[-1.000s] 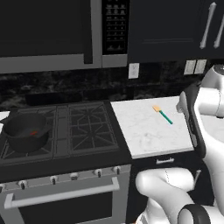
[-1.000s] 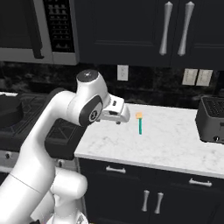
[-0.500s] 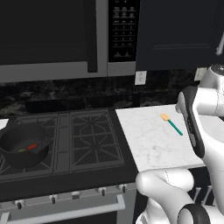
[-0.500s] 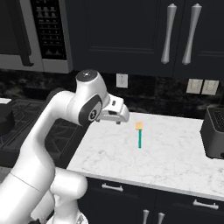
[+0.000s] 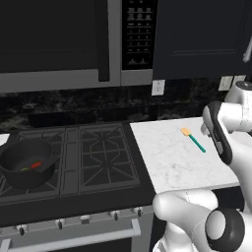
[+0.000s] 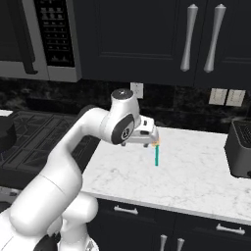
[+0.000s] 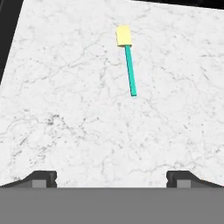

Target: Put the lime and bell pepper in the pot. Retrieve the spatula and lightly stir the vegetables in the pot.

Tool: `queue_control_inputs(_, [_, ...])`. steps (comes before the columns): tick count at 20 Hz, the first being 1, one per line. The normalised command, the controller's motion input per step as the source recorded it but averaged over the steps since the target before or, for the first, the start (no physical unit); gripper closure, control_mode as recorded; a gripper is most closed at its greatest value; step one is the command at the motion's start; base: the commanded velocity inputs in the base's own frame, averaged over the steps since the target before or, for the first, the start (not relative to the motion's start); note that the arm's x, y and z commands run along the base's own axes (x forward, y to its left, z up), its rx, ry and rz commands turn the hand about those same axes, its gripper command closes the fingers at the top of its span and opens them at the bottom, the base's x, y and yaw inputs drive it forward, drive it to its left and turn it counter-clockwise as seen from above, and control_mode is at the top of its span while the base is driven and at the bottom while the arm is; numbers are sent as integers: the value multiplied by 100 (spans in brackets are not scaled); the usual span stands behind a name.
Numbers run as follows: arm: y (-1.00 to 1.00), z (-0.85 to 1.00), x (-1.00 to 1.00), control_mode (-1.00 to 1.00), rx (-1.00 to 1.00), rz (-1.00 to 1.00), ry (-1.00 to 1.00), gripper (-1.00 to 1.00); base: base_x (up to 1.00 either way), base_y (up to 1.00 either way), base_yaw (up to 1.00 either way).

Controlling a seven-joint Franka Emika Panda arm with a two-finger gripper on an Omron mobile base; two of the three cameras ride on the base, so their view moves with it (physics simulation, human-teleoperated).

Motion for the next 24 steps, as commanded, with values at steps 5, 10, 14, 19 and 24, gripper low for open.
queue_control_inputs(5, [-26,-43,36,-100,0,11,4,-100,0,0,0])
queue_control_inputs(10, [-19,-31,23,-100,0,9,1,-100,0,0,0])
queue_control_inputs(14, [-14,-18,6,-100,0,7,0,-100,0,0,0])
queue_control_inputs(19, [-9,-13,3,-100,1,8,0,-100,0,0,0])
queue_control_inputs(24, [0,-33,12,-100,0,5,0,-100,0,0,0])
